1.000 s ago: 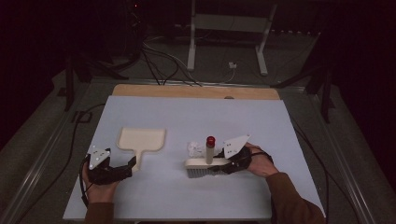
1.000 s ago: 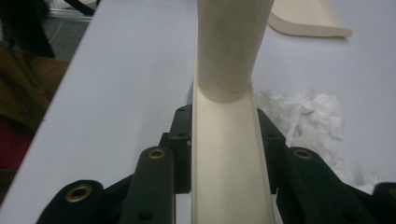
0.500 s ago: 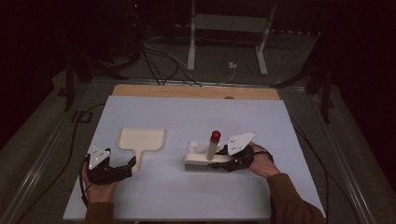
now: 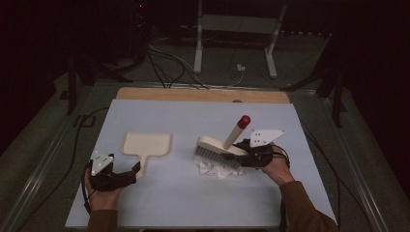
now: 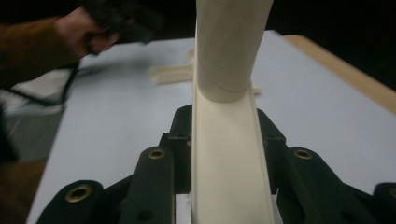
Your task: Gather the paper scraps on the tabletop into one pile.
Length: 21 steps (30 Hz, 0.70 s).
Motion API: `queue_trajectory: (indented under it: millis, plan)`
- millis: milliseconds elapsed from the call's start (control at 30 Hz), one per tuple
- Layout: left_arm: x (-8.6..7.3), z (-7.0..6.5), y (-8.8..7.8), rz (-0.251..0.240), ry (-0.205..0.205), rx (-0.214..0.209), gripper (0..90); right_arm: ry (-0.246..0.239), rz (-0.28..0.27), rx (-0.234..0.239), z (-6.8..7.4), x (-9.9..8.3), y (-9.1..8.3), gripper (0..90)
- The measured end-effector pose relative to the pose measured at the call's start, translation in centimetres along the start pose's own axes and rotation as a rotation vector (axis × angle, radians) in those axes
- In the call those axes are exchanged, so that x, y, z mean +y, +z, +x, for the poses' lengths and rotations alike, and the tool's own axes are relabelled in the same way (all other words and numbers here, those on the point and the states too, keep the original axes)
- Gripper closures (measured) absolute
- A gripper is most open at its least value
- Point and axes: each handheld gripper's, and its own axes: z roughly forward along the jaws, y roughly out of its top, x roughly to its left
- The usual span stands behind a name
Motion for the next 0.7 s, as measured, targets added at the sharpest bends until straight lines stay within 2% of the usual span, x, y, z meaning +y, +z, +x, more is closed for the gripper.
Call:
queue_trajectory:
  millis: [100, 167, 233, 300, 367, 400, 567, 633, 700]
  plan:
    - [0.0, 0.0, 0.0, 0.000, -0.001, 0.001, 0.6, 0.051, -0.028, -0.066, -0.3, 0.0, -0.5, 67.8]
    - [0.0, 0.0, 0.0, -0.001, -0.002, 0.000, 0.6, 0.101, -0.018, -0.141, -0.4, 0.1, -0.8, 67.8]
    - [0.0, 0.0, 0.0, -0.001, -0.004, 0.000, 0.6, 0.164, 0.028, -0.260, -0.3, 0.1, -0.8, 67.8]
    - [0.0, 0.0, 0.0, 0.000, -0.002, 0.001, 0.6, 0.256, 0.072, -0.379, -0.1, 0.0, -0.7, 67.8]
    - [0.0, 0.0, 0.0, 0.000, -0.001, 0.002, 0.6, 0.335, 0.103, -0.477, 0.0, -0.2, -0.5, 67.8]
    - [0.0, 0.0, 0.0, 0.000, -0.001, 0.002, 0.6, 0.357, 0.124, -0.526, 0.2, -0.4, -0.4, 67.8]
    - [0.0, -0.1, 0.0, 0.002, 0.002, 0.000, 0.6, 0.408, 0.206, -0.732, 1.4, -1.2, 0.7, 67.8]
    - [0.0, -0.1, 0.0, 0.000, 0.000, 0.002, 0.6, 0.410, 0.235, -0.816, 1.9, -1.6, 1.2, 67.8]
    - [0.0, -0.1, -0.1, -0.002, 0.000, 0.002, 0.6, 0.422, 0.253, -0.874, 2.3, -2.1, 1.5, 67.8]
